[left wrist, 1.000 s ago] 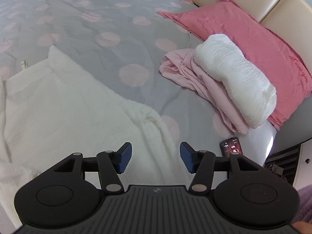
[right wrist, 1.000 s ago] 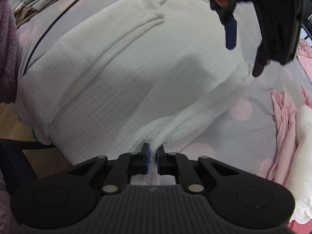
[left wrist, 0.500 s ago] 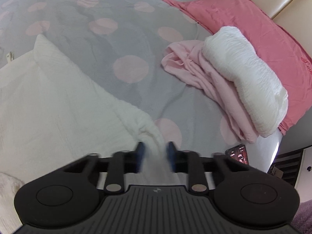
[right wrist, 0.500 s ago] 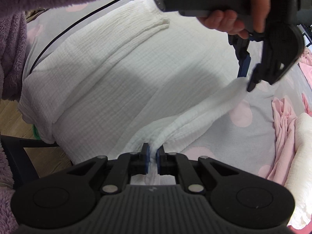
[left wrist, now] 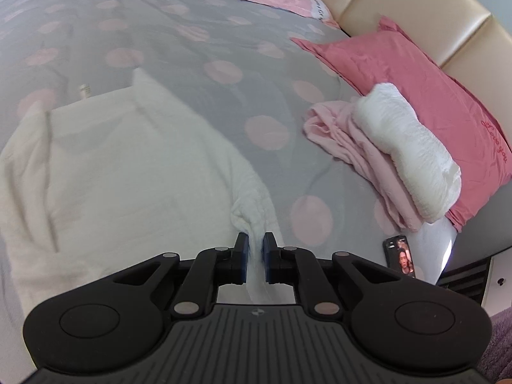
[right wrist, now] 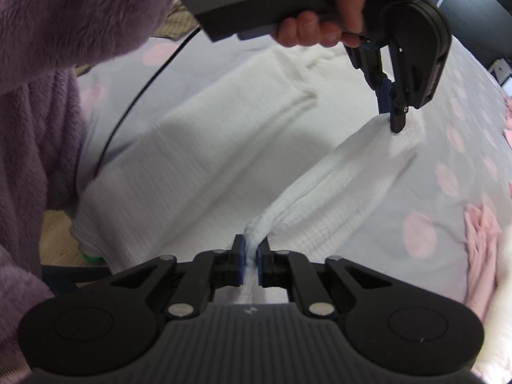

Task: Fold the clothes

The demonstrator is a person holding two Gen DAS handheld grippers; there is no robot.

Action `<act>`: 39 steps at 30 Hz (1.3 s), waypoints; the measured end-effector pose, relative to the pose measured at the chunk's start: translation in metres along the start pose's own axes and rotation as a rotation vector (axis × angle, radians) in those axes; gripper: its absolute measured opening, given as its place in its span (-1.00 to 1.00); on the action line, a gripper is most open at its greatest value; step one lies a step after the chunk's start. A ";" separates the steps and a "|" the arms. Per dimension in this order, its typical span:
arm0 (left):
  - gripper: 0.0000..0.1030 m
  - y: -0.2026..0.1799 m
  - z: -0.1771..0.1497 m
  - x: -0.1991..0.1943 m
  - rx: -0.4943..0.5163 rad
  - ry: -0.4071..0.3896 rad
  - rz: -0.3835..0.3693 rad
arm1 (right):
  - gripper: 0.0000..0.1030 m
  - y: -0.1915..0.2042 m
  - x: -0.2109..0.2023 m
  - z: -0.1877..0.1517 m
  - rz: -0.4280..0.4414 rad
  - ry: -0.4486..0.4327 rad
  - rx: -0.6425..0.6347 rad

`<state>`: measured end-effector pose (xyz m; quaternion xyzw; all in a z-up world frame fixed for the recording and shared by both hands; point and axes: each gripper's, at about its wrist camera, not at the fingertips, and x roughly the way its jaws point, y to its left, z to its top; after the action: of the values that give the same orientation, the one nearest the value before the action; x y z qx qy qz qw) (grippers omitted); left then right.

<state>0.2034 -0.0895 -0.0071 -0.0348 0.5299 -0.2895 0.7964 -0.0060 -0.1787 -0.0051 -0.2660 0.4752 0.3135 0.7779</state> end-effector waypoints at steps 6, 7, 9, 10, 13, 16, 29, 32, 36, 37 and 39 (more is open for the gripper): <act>-0.87 0.051 -0.022 -0.004 -0.108 -0.009 0.002 | -0.83 0.015 0.019 0.018 0.045 0.035 -0.043; -0.87 0.058 -0.025 -0.002 -0.123 -0.006 0.003 | -0.83 0.017 0.023 0.020 0.052 0.040 -0.048; -0.87 0.072 -0.030 0.002 -0.150 0.001 0.007 | -0.83 0.021 0.030 0.022 0.059 0.050 -0.050; -0.87 0.077 -0.031 0.005 -0.161 0.006 0.010 | -0.83 0.022 0.034 0.022 0.061 0.057 -0.049; -0.87 0.091 -0.036 0.015 -0.191 0.020 0.010 | -0.83 0.024 0.046 0.023 0.061 0.082 -0.048; -0.87 0.102 -0.045 0.021 -0.203 0.024 -0.006 | -0.82 0.027 0.051 0.022 0.060 0.091 -0.048; -0.16 0.086 -0.068 -0.011 -0.166 -0.046 0.068 | -0.21 0.015 0.020 0.007 0.121 0.019 0.008; -0.16 0.074 -0.086 -0.024 -0.137 -0.046 0.084 | -0.21 0.000 0.007 -0.003 0.107 -0.014 0.055; -0.16 0.051 -0.113 -0.041 -0.082 -0.042 0.072 | -0.22 -0.022 -0.006 -0.021 0.058 -0.045 0.127; -0.16 0.046 -0.121 -0.045 -0.074 -0.042 0.065 | -0.22 -0.026 -0.006 -0.026 0.050 -0.048 0.143; -0.16 0.036 -0.139 -0.048 -0.067 -0.035 0.053 | -0.22 -0.032 -0.006 -0.035 0.046 -0.049 0.172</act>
<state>0.0853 -0.0003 -0.0409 -0.0525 0.5259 -0.2496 0.8114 -0.0045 -0.2265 -0.0105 -0.1796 0.4869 0.2957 0.8020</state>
